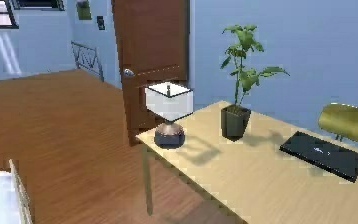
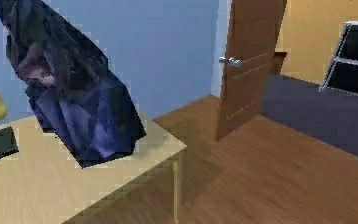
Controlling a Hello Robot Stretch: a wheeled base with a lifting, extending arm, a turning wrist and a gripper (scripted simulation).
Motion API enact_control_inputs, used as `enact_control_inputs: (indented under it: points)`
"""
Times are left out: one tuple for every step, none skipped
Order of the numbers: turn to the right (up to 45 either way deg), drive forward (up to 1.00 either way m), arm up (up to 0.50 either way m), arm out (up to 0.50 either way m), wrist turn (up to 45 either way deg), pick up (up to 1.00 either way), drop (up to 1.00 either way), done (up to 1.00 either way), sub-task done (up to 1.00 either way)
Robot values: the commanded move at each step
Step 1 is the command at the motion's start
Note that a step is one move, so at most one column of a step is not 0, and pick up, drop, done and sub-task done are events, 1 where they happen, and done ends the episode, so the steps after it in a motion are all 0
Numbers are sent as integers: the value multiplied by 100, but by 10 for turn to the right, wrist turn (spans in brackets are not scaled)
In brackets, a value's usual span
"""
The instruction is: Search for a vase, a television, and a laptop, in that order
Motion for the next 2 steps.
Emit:
enact_control_inputs:
  points:
    - [390, 0, 0, 0, 0, 0, 0, 0, 0]
    - [0, 0, 0, 0, 0, 0, 0, 100, 0]
